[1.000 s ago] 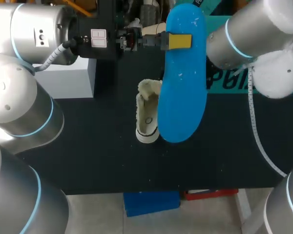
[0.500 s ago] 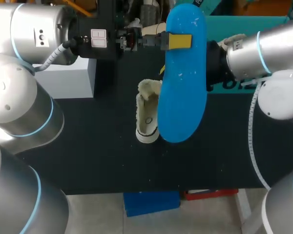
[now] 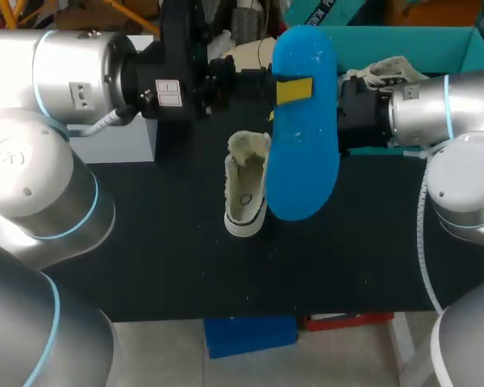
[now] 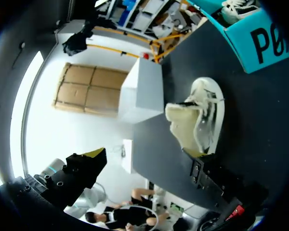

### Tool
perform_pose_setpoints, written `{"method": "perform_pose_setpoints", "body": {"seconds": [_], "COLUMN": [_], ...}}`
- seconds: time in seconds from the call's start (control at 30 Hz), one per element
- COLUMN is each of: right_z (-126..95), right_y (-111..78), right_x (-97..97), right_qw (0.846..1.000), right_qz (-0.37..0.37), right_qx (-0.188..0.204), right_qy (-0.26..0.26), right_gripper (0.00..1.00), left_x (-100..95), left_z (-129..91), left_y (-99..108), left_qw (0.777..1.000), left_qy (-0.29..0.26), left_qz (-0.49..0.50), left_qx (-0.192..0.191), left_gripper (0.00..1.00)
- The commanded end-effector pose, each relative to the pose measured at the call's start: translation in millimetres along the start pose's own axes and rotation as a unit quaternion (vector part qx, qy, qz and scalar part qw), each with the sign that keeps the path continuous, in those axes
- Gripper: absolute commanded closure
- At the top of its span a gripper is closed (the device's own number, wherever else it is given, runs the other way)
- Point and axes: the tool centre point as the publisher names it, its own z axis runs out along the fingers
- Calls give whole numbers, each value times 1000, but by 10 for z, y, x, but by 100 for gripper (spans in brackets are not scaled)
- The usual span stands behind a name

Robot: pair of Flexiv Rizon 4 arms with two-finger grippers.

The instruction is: Take the shoe out of the shoebox, open the shoe tongue, remove and reinsert the insole, then place the shoe into the shoebox

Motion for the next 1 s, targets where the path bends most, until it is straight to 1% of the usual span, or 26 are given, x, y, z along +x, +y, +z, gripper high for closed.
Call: {"method": "perform_pose_setpoints", "body": {"seconds": [0.03,0.57,0.6,0.63,0.67,0.73,0.77,0.83,0.9,0.97,1.0], "right_z": [5,5,5,5,5,5,5,5,5,5,5], "right_y": [-17,-17,-17,-17,-17,-17,-17,-17,-17,-17,-17], "right_x": [-24,-24,-24,-24,-24,-24,-24,-24,-24,-24,-24], "right_qw": [1000,1000,1000,1000,1000,1000,1000,1000,1000,1000,1000], "right_qz": [-1,-1,-1,-1,-1,-1,-1,-1,-1,-1,-1], "right_qx": [-2,-2,-2,-2,-2,-2,-2,-2,-2,-2,-2], "right_qy": [32,32,32,32,32,32,32,32,32,32,32], "right_gripper": [0,0,0,0,0,0,0,0,0,0,0], "left_x": [55,55,128,178,205,233,215,165,139,94,88], "left_z": [-100,-100,-60,-34,-15,-6,-14,-56,-99,-167,-199], "left_y": [346,346,322,339,412,577,664,830,991,1119,1175], "left_qw": [1000,1000,1000,999,1000,999,999,998,996,993,989], "left_qy": [-11,-11,-9,13,14,19,13,18,9,9,10], "left_qz": [-12,-12,25,24,25,39,48,59,89,113,142], "left_qx": [17,17,6,26,12,7,0,6,-17,-20,-27], "left_gripper": [100,100,100,100,100,100,100,100,100,100,100]}}
